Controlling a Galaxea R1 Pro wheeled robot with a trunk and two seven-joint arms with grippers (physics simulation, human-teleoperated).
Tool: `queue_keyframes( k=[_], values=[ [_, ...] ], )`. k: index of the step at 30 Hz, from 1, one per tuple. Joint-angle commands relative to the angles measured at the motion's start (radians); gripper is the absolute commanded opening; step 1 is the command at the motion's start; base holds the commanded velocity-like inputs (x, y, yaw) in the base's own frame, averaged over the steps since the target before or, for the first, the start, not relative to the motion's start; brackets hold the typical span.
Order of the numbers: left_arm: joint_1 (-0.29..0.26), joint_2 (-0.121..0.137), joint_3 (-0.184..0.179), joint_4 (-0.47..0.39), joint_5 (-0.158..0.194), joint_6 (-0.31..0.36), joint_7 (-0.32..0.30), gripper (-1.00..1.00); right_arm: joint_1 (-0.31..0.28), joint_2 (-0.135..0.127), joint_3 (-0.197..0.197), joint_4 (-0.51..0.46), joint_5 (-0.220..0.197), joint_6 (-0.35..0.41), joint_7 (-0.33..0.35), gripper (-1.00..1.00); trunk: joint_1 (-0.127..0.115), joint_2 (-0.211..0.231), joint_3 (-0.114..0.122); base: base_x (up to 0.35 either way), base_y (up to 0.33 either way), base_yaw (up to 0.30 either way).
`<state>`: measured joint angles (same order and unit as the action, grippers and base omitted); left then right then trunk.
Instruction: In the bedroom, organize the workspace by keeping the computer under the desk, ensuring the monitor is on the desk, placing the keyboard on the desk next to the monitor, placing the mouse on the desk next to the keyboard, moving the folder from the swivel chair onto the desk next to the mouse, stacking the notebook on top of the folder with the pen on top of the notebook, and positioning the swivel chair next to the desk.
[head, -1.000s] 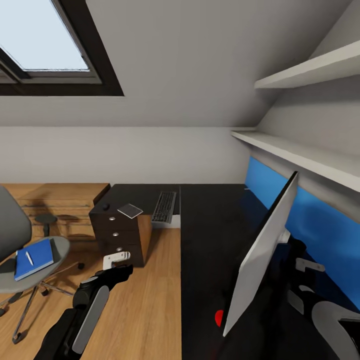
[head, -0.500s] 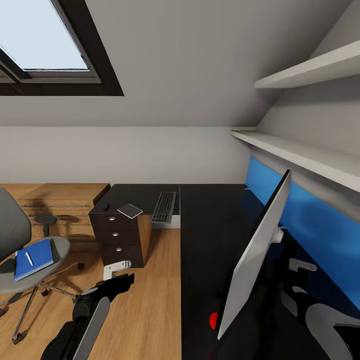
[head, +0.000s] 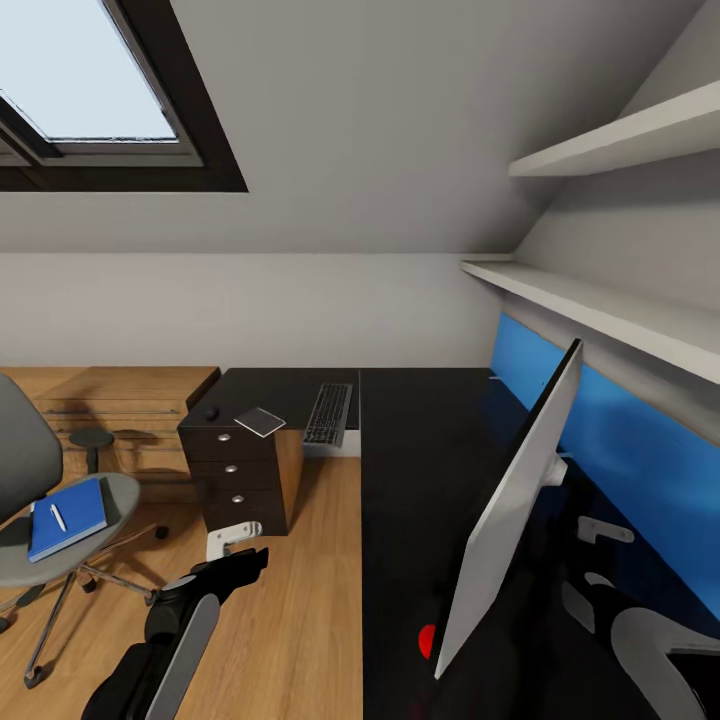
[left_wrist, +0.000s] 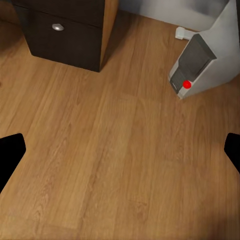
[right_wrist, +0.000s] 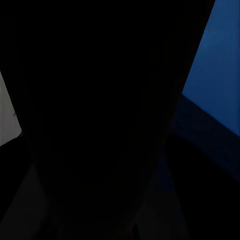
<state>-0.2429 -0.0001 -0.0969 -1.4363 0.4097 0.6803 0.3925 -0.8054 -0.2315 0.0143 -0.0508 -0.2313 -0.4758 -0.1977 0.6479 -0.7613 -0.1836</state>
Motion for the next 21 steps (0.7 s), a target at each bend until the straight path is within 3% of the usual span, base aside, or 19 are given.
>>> queue_keyframes(
  k=[1, 4, 5, 21],
  values=[
    [-0.001, 0.0, 0.0, -0.001, 0.011, 0.002, 0.009, 1.0, 0.0, 0.006, -0.004, 0.007, 0.001, 0.002, 0.004, -1.0, 0.0, -0.001, -0.002, 0.0, 0.0, 0.0],
    [-0.001, 0.0, 0.003, -0.001, 0.011, 0.002, 0.009, 1.0, 0.0, 0.006, 0.002, 0.006, -0.003, 0.004, 0.003, -1.0, 0.0, -0.001, -0.002, 0.0, 0.0, 0.0],
    [-0.001, 0.0, 0.003, -0.001, 0.011, 0.002, 0.009, 1.0, 0.0, 0.049, -0.008, 0.069, 0.015, 0.006, 0.003, -1.0, 0.0, -0.001, -0.002, 0.0, 0.0, 0.0],
    [-0.001, 0.0, 0.003, -0.002, 0.011, 0.002, 0.01, 1.0, 0.0, 0.049, -0.007, 0.068, 0.015, 0.037, 0.001, -1.0, 0.0, -0.001, -0.002, 0.0, 0.0, 0.0]
  ],
)
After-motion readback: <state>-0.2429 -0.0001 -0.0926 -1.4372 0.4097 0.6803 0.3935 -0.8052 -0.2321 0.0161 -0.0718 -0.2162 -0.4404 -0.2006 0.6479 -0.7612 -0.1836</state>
